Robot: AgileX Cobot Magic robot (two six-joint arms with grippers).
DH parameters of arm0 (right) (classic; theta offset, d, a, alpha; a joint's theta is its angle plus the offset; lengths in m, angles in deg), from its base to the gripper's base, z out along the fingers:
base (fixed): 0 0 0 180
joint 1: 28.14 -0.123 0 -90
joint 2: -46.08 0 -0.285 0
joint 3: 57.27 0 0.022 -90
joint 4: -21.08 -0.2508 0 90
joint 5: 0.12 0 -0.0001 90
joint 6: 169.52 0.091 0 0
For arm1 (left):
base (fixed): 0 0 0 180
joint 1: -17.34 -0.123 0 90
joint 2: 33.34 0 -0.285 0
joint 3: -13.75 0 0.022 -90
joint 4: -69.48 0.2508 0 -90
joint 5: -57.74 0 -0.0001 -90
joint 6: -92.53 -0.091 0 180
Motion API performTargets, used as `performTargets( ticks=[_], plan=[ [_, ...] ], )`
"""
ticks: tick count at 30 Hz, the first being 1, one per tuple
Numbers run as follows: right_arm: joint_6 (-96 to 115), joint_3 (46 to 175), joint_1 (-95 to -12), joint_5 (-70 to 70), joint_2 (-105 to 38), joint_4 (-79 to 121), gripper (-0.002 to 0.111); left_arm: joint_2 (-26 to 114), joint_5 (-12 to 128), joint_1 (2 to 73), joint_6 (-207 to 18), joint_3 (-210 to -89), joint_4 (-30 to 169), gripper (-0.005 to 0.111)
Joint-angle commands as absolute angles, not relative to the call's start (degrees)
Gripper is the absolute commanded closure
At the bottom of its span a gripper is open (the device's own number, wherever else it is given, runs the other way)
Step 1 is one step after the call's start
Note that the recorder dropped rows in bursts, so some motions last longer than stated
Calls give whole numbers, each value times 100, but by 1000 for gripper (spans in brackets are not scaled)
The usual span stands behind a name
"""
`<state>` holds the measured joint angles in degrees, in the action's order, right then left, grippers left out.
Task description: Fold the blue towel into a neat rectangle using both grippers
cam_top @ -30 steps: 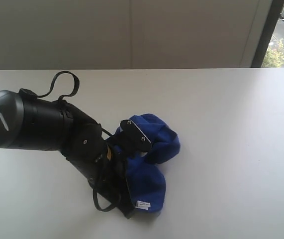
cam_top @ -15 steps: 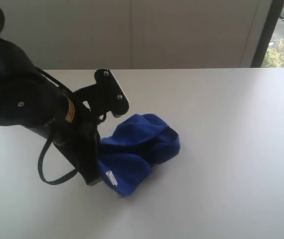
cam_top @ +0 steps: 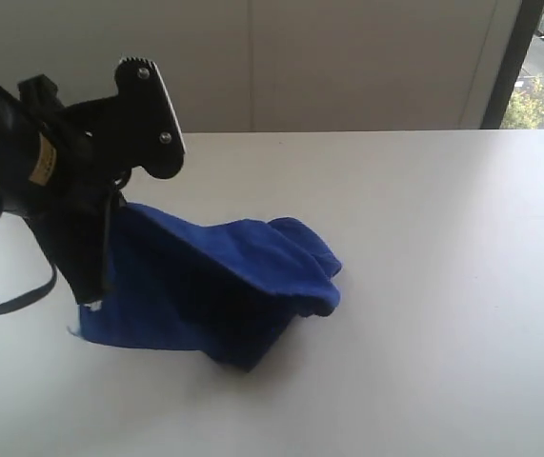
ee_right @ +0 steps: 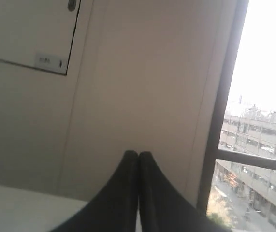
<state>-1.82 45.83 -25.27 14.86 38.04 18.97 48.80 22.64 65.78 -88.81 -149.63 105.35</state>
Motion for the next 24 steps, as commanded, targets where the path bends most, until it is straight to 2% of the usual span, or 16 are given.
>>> performTargets(
  ticks=[1,9,14,16,19,21,22,24],
  plan=[
    [2222,4552,-2542,1918,3829,1924,108,4571,2039,6607,-8857,-14983,11170,107],
    [3810,4552,-2542,1678,3829,2143,108,4427,1546,6597,-8896,-15455,11745,107],
    [5388,4921,-2553,672,3761,3940,108,4402,1178,6597,-9007,-15768,12043,107],
    [5849,5196,-2627,555,3287,4557,108,4378,1129,6597,-9112,-15811,12109,107],
    [6407,6215,-3237,1027,1093,6183,108,4305,1143,6597,-9130,-15847,12383,107],
    [7039,6653,-3544,1200,239,7366,107,4290,1076,6597,-9203,-15847,12479,107],
    [7507,6896,-3772,1446,-379,8311,105,4290,1048,6597,-9217,-15847,12544,107],
    [8945,7659,-4186,2359,-1781,10691,90,4244,1009,6597,-9217,-15847,12631,107]
  ],
)
